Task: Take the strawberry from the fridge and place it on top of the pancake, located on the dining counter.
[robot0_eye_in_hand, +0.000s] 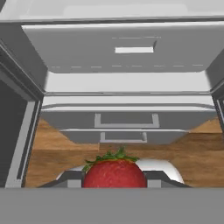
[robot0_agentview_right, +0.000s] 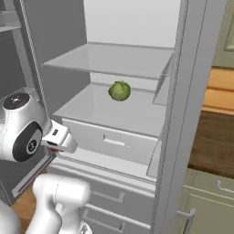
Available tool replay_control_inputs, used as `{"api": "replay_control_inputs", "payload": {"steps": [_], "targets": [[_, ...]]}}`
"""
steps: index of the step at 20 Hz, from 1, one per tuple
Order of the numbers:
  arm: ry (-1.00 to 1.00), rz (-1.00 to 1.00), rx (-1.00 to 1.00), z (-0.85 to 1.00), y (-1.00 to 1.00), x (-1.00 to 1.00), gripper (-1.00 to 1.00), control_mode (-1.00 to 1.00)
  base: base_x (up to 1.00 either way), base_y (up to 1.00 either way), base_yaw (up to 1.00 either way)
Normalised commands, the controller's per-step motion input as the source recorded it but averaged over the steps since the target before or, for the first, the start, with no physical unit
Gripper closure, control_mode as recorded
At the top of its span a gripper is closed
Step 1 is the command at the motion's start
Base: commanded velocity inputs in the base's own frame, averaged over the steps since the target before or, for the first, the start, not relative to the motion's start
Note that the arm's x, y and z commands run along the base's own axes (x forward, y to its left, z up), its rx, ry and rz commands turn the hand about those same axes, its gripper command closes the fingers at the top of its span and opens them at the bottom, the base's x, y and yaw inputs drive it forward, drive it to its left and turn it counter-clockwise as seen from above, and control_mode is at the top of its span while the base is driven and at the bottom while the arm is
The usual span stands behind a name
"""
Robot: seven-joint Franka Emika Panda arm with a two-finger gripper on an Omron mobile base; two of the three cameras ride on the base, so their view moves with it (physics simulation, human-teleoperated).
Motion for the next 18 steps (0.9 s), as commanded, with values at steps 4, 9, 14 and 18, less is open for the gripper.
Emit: {"api": "replay_control_inputs", "payload": {"steps": [4, 9, 14, 18], "targets": [[0.0, 0.0, 0.0, 0.0, 0.0, 0.0, 1.0, 1.0, -0.88, 0.0, 0.62], [0.0, 0.0, 0.0, 0.0, 0.0, 0.0, 1.0, 1.0, -0.76, 0.0, 0.78], [0.0, 0.0, 0.0, 0.0, 0.0, 0.0, 1.0, 1.0, -0.36, -0.01, 0.87], [0.0, 0.0, 0.0, 0.0, 0.0, 0.0, 1.0, 1.0, 0.0, -0.08, 0.81]]}}
